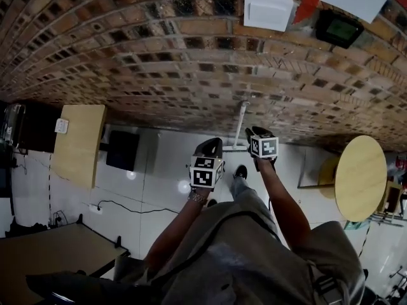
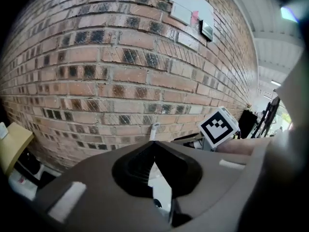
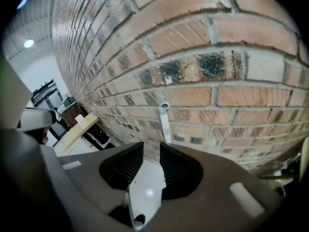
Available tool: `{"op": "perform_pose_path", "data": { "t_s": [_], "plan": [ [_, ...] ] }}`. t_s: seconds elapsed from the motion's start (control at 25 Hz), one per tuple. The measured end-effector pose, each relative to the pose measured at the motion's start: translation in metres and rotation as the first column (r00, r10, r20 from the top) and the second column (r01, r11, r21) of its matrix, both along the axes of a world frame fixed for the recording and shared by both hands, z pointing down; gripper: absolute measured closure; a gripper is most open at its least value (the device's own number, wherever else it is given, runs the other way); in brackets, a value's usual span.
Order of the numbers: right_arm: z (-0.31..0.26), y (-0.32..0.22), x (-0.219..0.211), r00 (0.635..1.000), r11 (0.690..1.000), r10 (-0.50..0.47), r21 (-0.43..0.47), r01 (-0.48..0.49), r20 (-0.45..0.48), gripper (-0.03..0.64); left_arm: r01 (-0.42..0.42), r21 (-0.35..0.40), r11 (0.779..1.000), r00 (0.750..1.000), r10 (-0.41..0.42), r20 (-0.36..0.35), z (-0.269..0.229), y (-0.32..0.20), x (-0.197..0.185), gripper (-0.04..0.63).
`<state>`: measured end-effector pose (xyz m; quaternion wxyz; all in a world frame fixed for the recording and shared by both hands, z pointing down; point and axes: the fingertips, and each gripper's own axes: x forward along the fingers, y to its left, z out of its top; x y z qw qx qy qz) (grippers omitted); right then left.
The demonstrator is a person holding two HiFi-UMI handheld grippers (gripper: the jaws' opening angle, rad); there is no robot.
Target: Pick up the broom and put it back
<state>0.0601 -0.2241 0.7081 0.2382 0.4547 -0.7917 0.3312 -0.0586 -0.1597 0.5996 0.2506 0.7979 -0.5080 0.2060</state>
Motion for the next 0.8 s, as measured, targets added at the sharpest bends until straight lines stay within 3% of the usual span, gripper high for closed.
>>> {"op": "perform_pose_path", "data": {
  "t_s": [0.2, 0.28, 0.56, 0.8],
  "plan": [
    [-0.048, 0.080, -0.035, 0.999, 0.998, 0.020, 0.066, -0.024, 0.050, 0.550, -0.055, 0.028, 0.998, 0.998, 0.056, -0.018, 0.000, 0.064, -0.014, 0.621],
    [-0.058, 0.117, -0.054, 0.997, 0.997, 0.038, 0.062, -0.043, 0.070, 0.620, -0.053, 0.019, 0.998, 0.998, 0.054, -0.031, 0.003, 0.093, -0.027, 0.621],
    [-0.095, 0.232, -0.108, 0.994, 0.997, 0.040, 0.066, -0.047, 0.106, 0.620, -0.097, 0.019, 0.995, 0.993, 0.099, -0.066, -0.005, 0.168, -0.048, 0.621],
    [-0.116, 0.271, -0.119, 0.997, 0.997, -0.015, 0.079, 0.010, 0.073, 0.620, -0.123, 0.054, 0.991, 0.988, 0.128, -0.087, -0.022, 0.193, -0.029, 0.621]
  ]
}}
